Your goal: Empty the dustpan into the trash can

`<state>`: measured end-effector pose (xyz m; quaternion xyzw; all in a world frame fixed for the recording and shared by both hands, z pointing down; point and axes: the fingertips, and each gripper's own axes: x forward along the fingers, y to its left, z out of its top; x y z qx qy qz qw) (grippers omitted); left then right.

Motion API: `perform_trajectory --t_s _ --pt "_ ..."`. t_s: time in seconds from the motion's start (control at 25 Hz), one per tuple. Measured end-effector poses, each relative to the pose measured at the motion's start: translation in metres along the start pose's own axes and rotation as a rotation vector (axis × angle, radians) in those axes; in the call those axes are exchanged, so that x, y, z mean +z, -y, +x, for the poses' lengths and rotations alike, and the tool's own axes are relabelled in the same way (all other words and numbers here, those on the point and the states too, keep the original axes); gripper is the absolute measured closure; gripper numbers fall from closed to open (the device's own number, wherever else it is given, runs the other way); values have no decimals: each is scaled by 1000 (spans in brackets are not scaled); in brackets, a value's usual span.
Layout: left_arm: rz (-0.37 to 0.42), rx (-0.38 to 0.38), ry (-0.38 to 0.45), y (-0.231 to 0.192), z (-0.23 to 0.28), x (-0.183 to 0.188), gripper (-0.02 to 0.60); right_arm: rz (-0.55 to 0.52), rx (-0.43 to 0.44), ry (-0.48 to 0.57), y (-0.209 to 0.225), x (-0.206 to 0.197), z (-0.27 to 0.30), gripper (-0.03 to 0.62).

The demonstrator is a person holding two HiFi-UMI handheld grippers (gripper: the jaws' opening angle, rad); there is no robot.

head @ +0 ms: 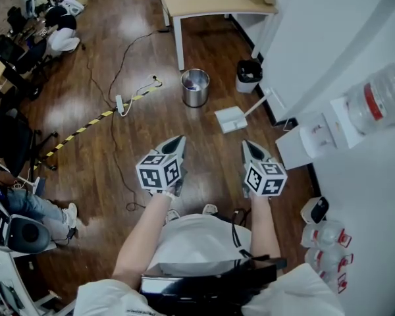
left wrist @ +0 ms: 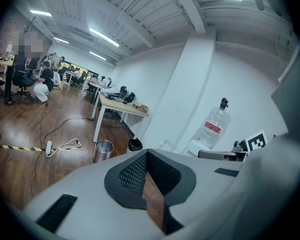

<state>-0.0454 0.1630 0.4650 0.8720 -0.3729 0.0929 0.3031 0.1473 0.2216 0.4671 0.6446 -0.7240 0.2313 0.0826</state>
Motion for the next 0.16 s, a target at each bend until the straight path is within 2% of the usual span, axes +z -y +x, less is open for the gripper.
perform_trajectory --t_s 0.16 --pt "-4 -12 1 0 -8 -4 592 6 0 -2 -9 -5 -5 592"
